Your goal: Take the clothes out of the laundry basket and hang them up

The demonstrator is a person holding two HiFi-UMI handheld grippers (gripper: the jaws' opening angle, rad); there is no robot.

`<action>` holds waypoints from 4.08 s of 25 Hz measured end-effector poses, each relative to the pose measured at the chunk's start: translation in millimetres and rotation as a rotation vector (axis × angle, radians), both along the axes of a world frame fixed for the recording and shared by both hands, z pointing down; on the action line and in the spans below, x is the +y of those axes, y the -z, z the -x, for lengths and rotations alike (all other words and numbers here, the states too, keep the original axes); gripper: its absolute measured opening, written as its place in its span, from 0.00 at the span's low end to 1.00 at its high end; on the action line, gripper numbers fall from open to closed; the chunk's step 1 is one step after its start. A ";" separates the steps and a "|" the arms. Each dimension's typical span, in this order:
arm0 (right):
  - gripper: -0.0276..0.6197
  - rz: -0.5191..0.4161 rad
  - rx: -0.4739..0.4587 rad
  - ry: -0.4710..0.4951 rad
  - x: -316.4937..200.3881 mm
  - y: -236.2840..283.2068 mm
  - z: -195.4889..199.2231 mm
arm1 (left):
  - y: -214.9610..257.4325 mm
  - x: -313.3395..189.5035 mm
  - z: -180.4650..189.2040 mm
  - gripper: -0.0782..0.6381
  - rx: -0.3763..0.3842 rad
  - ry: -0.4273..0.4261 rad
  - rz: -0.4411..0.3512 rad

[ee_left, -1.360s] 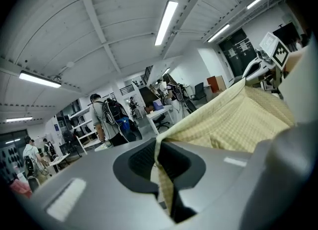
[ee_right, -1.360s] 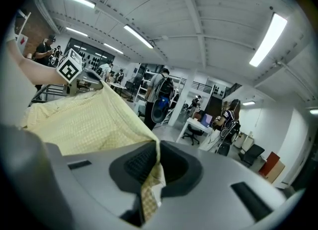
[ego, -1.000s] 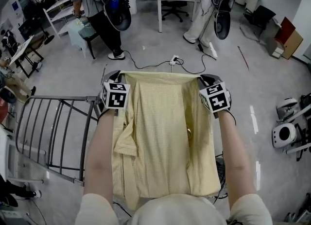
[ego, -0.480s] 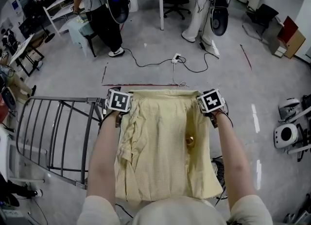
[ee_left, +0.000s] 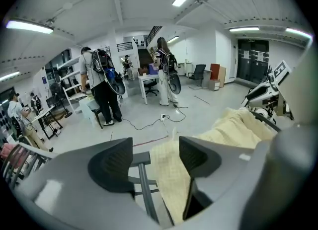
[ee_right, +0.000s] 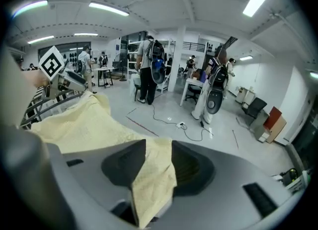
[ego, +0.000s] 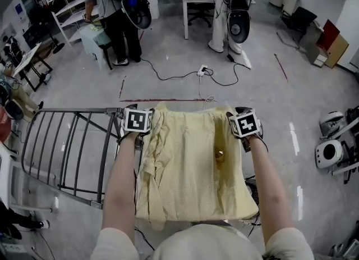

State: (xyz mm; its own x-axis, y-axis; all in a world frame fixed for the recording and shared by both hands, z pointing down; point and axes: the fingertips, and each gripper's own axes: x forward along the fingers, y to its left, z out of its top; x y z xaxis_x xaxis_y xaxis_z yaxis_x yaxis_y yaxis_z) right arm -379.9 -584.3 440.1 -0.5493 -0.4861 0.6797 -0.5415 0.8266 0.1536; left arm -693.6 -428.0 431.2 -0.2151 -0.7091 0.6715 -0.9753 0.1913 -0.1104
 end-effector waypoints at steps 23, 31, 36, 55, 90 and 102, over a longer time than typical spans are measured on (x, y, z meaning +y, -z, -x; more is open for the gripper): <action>0.05 -0.161 -0.291 -0.070 281.0 81.3 -125.2 | 87.0 240.0 -217.0 0.13 0.070 -0.083 -0.348; 0.05 -0.144 -0.338 -0.095 388.1 72.2 -193.2 | 81.2 327.8 -307.6 0.12 0.178 -0.135 -0.382; 0.05 -0.164 -0.357 -0.134 416.7 79.7 -244.6 | 88.4 343.8 -363.1 0.12 0.213 -0.173 -0.400; 0.05 -0.132 -0.421 -0.148 388.6 55.1 -508.3 | 25.0 267.6 -665.0 0.12 0.309 -0.313 -0.363; 0.05 0.195 -0.272 -0.438 298.6 -227.6 -667.7 | -367.8 129.9 -816.2 0.13 0.276 -0.448 0.296; 0.05 0.320 -0.238 -0.503 257.4 -380.6 -650.8 | -557.1 122.4 -812.9 0.13 0.247 -0.499 0.502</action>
State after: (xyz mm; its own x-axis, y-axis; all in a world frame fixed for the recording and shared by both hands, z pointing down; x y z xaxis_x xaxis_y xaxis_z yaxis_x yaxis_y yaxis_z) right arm 271.0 -327.0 820.7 -0.4612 -0.5167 0.7213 -0.8637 0.4477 -0.2314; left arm 119.2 -305.6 988.3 0.2506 -0.2786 0.9271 -0.9409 -0.2957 0.1654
